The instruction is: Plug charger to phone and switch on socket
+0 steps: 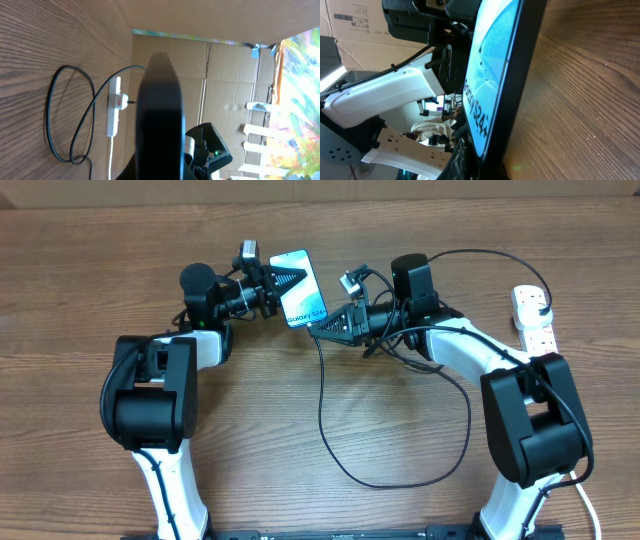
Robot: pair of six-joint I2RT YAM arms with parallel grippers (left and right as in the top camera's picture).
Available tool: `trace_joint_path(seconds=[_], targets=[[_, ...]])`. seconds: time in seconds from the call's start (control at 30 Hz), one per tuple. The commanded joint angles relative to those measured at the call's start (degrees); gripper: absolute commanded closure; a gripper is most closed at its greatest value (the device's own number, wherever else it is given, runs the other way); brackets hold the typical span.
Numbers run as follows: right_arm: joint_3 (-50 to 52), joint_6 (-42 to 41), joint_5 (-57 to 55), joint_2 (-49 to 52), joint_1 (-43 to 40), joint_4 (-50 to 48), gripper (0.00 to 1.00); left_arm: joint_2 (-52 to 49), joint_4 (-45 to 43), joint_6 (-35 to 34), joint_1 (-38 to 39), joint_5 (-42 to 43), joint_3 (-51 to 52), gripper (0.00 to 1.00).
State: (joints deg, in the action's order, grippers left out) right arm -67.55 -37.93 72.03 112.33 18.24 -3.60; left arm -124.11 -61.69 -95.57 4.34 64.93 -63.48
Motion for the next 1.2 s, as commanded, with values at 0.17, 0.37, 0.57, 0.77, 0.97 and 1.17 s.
trace_joint_path(seconds=[0.17,0.37,0.57,0.77,0.97,1.17], targets=[[-0.66,-1.22,-3.67,-2.08,-1.01,-1.27,0.96,-0.28,-0.72,2.21,3.04,1.73,-1.25,0.96],[-0.68,-1.51,-5.62,-2.08,-1.01,-1.31,0.96,-0.28,-0.74,2.19,3.48,2.99,-1.25,0.95],[-0.68,-1.51,-7.02,-2.08,-1.01,-1.31,0.96,-0.28,-1.66,2.19,3.61,6.27,-1.25,0.96],[-0.66,-1.46,-7.08,-2.08,-1.01,-1.31,0.96,-0.28,-1.57,2.19,3.74,11.06,-1.25,0.96],[-0.68,-1.05,-5.70,-2.08,-1.01,-1.31,0.96,-0.28,-1.55,2.19,3.74,16.09,-1.25,0.96],[-0.66,-1.05,-5.70,-2.08,-1.01,-1.29,0.96,-0.28,-1.53,2.16,3.74,19.02,-1.25,0.96]])
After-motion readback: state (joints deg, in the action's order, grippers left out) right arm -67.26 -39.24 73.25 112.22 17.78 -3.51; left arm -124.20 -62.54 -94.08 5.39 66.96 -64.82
